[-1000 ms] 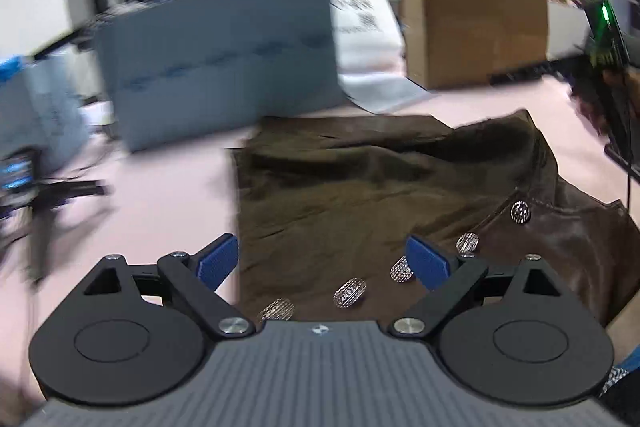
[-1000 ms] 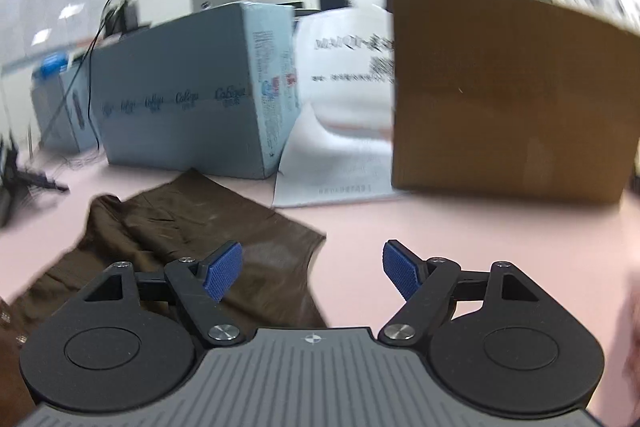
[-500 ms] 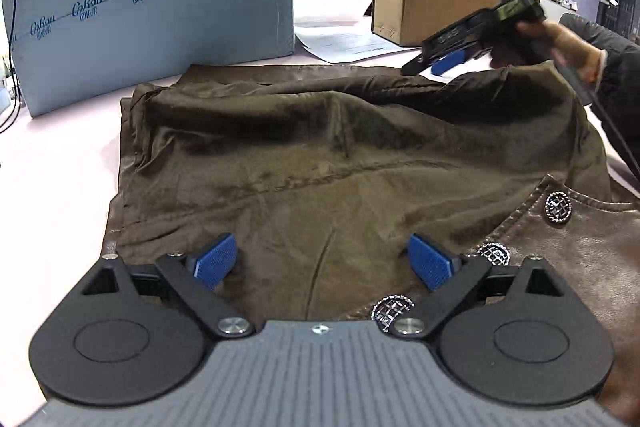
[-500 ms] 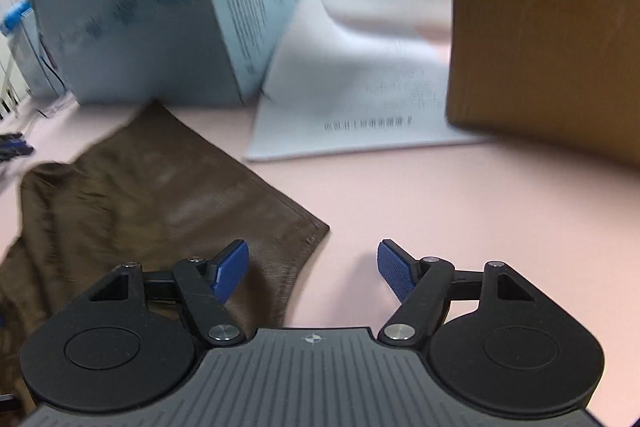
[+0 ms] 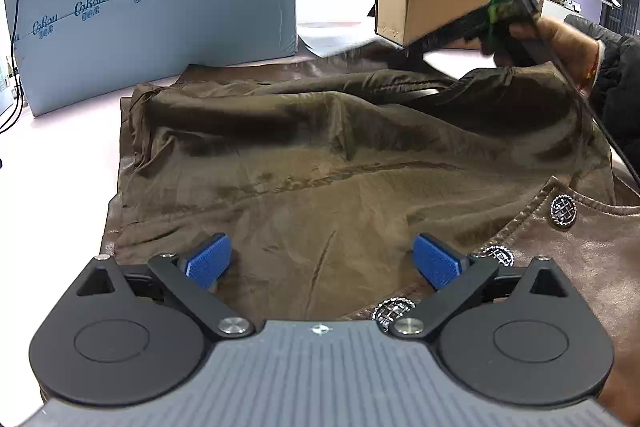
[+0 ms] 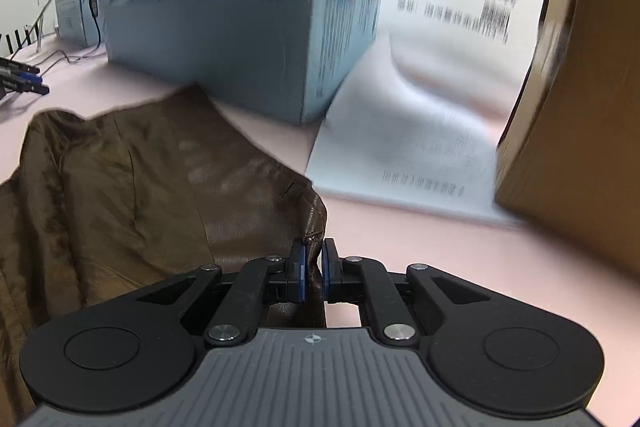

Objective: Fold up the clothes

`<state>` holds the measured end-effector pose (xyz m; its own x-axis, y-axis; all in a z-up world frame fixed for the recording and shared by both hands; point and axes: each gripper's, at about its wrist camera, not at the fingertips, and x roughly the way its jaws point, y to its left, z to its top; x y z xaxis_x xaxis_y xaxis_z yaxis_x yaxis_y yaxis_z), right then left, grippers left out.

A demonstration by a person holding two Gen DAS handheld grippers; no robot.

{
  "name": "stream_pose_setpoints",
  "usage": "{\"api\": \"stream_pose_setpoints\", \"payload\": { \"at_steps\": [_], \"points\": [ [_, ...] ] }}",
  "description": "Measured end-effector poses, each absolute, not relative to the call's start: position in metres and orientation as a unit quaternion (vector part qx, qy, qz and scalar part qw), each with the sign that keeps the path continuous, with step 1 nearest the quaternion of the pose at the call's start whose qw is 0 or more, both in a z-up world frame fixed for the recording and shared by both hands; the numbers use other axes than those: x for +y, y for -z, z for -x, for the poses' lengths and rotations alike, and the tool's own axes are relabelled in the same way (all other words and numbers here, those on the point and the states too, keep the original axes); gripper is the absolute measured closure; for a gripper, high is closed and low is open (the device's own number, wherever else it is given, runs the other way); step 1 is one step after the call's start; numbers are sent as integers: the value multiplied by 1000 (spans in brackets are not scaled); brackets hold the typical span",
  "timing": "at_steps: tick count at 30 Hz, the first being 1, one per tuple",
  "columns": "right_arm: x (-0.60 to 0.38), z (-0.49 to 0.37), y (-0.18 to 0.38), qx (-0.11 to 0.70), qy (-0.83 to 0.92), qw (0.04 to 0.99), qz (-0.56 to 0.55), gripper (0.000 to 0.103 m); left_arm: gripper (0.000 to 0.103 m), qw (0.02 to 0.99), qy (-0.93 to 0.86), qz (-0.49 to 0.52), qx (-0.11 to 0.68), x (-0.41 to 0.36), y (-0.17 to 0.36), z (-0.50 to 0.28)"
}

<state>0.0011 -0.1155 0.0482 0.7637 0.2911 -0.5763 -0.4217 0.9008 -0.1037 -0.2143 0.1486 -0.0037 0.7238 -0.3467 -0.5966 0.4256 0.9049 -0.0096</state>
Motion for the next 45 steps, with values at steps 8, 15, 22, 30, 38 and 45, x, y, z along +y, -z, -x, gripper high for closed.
{"api": "stream_pose_setpoints", "payload": {
  "at_steps": [8, 15, 22, 30, 38, 45],
  "points": [
    [-91, 92, -118, 165, -303, 923, 168, 96, 3, 932, 191, -56, 304, 152, 4, 215],
    [-57, 188, -96, 155, -429, 848, 272, 96, 3, 961, 137, 88, 222, 205, -8, 232],
    [-50, 220, -64, 198, -504, 792, 282, 96, 4, 984, 56, 118, 119, 230, -38, 267],
    [-69, 242, -52, 216, -523, 770, 294, 96, 2, 994, 10, 93, 62, 257, -89, 313],
    [-131, 243, -62, 193, -464, 846, 178, 57, 1, 973, -13, -35, 228, 244, -63, 219],
    [-170, 254, -76, 160, -344, 916, 133, 55, 2, 956, -84, -113, 256, 230, -34, 142]
  ]
}}
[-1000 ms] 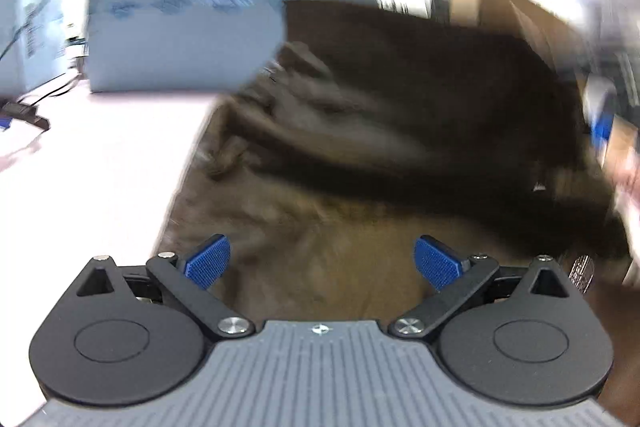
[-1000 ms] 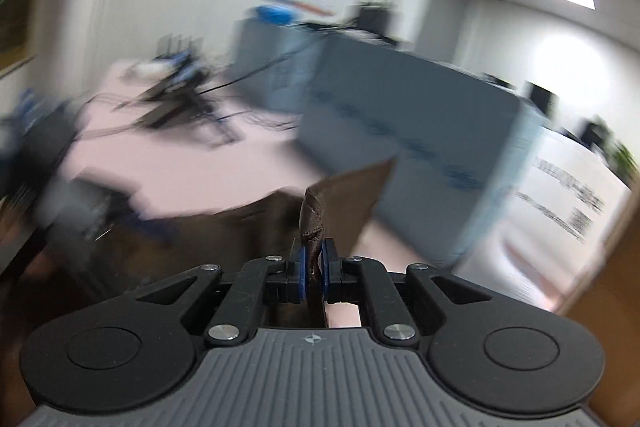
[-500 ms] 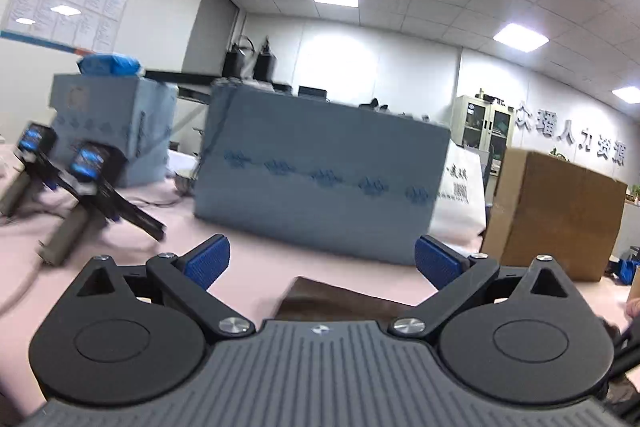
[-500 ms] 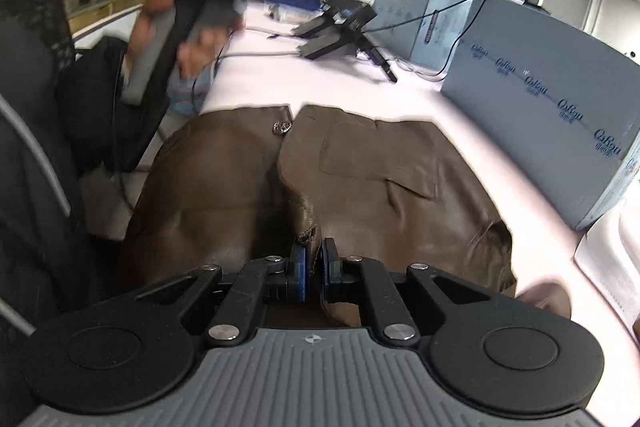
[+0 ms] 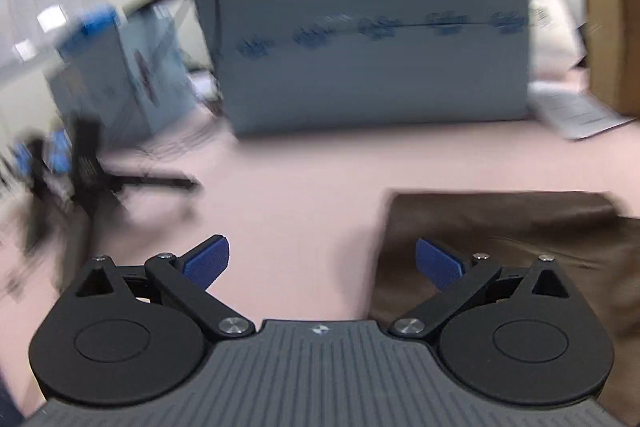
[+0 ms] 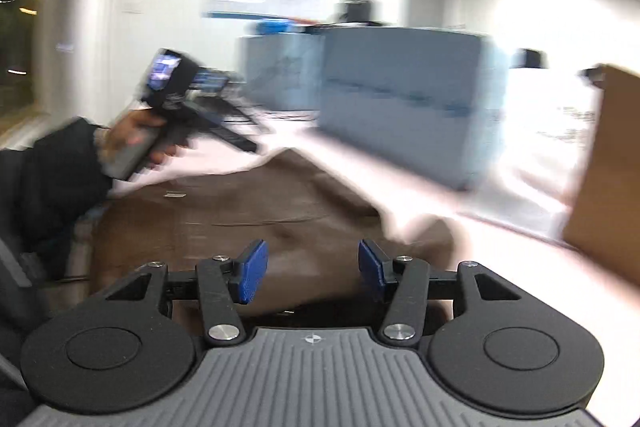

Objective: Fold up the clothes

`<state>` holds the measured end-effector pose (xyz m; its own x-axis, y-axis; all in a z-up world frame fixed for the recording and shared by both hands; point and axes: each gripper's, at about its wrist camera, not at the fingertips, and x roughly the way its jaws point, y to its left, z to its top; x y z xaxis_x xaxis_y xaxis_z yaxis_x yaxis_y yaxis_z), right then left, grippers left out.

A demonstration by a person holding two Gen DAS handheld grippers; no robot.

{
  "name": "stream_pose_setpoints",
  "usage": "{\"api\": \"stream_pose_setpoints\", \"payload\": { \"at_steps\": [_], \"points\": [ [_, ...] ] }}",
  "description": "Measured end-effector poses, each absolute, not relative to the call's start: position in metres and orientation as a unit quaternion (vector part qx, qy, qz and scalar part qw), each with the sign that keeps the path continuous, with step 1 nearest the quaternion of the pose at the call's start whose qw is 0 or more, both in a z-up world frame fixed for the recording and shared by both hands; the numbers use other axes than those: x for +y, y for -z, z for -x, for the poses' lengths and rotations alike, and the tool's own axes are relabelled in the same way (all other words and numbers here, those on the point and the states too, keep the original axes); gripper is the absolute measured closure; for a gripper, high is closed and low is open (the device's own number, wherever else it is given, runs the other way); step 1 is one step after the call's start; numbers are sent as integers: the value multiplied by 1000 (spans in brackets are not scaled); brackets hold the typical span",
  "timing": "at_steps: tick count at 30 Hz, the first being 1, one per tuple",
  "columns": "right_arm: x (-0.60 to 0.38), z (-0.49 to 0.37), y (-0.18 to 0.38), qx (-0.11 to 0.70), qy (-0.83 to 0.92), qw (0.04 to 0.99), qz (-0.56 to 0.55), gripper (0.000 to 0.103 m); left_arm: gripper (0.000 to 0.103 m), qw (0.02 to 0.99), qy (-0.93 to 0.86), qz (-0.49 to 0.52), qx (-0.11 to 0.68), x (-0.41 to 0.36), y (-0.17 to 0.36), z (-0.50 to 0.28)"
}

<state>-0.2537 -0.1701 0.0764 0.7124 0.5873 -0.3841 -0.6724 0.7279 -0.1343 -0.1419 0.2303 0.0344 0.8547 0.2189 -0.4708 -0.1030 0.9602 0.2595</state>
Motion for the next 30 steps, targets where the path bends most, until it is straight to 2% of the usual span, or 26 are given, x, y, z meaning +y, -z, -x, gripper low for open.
{"api": "stream_pose_setpoints", "payload": {
  "at_steps": [5, 7, 9, 11, 16, 20, 21, 22, 23, 24, 26, 27, 28, 30],
  "points": [
    [-187, 256, -78, 206, -293, 933, 41, 54, 2, 944, 3, -43, 326, 243, -32, 108],
    [-196, 260, -78, 218, -282, 934, 19, 49, 2, 941, 33, -10, 337, 247, -31, 108],
    [-204, 261, -78, 232, -270, 934, -5, 35, 2, 937, 54, 10, 346, 251, -29, 102],
    [-212, 256, -73, 260, -268, 927, -41, 30, 2, 929, 72, 22, 362, 250, -21, 95],
    [-216, 222, -52, 348, -296, 874, -166, 29, 2, 913, 110, 62, 387, 254, -11, 83],
    [-217, 193, -46, 351, -278, 859, -247, 31, 4, 906, 129, 97, 392, 255, -13, 70],
    [-218, 189, -47, 341, -270, 864, -252, 34, 10, 904, 130, 103, 393, 255, -14, 67],
    [-219, 185, -48, 332, -261, 869, -258, 38, 24, 905, 127, 104, 394, 254, -16, 64],
    [-220, 183, -48, 324, -253, 873, -261, 50, 33, 906, 122, 99, 393, 252, -17, 62],
    [-220, 180, -49, 319, -249, 877, -260, 62, 52, 907, 119, 94, 392, 250, -17, 60],
    [-221, 176, -51, 306, -242, 885, -255, 72, 67, 909, 113, 89, 390, 249, -18, 58],
    [-220, 175, -52, 300, -239, 889, -250, 78, 80, 912, 110, 89, 386, 248, -19, 57],
    [-220, 175, -53, 294, -235, 893, -245, 80, 85, 915, 107, 92, 379, 248, -20, 56],
    [-222, 172, -57, 273, -213, 910, -227, 94, 88, 920, 100, 98, 365, 247, -24, 54]
  ]
}}
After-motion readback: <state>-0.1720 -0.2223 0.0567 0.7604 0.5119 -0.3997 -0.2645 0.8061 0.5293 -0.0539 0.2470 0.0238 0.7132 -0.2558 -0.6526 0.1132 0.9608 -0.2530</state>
